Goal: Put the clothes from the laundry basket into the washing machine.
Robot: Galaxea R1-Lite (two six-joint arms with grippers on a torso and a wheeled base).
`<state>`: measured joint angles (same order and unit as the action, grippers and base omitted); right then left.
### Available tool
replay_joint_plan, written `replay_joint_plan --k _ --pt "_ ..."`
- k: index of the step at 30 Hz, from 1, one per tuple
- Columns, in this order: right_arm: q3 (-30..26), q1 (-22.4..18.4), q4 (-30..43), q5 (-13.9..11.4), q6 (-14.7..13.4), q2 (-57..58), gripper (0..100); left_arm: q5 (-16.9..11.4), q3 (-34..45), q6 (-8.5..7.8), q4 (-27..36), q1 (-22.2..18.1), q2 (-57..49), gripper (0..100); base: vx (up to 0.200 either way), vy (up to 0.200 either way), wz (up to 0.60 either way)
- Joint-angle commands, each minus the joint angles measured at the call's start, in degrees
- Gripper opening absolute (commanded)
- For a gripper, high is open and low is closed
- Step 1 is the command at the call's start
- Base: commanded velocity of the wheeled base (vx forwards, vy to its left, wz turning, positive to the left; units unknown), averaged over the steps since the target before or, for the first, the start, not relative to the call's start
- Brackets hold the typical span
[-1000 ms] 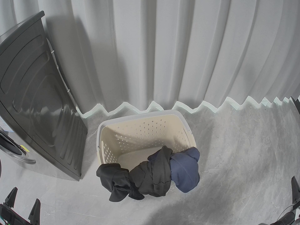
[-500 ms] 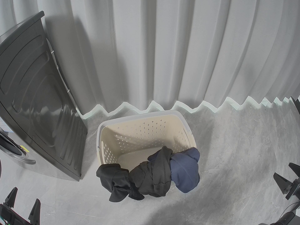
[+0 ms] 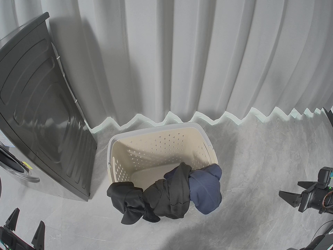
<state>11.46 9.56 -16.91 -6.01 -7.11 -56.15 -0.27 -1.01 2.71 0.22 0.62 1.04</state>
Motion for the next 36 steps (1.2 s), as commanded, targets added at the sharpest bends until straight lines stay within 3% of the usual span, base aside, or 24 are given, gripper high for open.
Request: replay_joint_plan --k 1,12,15,17,18,22,26,30,36 --pt "0.1 2.7 -2.8 0.3 -0.3 -9.9 100 0.0 0.8 0.02 0.0 0.0 -0.9 100 0.000 0.000 0.00" --pt "0.7 8.8 -13.9 0.5 -1.7 -25.8 100 -0.1 0.8 0.02 0.0 0.0 -0.9 100 0.000 0.000 0.00" --pt "2.4 10.4 -17.5 2.9 -2.1 -33.1 100 -0.1 0.8 0.02 0.0 0.0 -0.9 100 0.000 0.000 0.00" --pt "2.4 10.4 -17.5 2.9 -2.1 -33.1 100 -0.1 0.8 0.02 0.0 0.0 -0.9 100 0.000 0.000 0.00" --pt "4.4 12.2 -20.1 4.2 -3.6 -36.9 100 -0.1 0.8 0.02 0.0 0.0 -1.0 100 0.000 0.000 0.00" --pt "8.2 14.6 -21.1 4.3 -5.5 -41.3 100 -0.1 0.8 0.02 0.0 0.0 -0.9 100 0.000 0.000 0.00" --pt "10.8 15.2 -21.2 4.4 -5.6 -45.1 100 -0.1 0.8 0.02 0.0 0.0 -0.9 100 0.000 0.000 0.00" --pt "14.9 16.3 -22.1 6.3 -6.4 -51.0 100 -0.1 0.8 -0.07 0.0 0.0 -0.9 100 0.000 0.000 0.00" --pt "18.2 18.3 -25.3 6.4 -6.9 -56.7 100 -0.1 0.8 -0.07 0.0 0.0 -0.9 100 0.000 0.000 0.00"
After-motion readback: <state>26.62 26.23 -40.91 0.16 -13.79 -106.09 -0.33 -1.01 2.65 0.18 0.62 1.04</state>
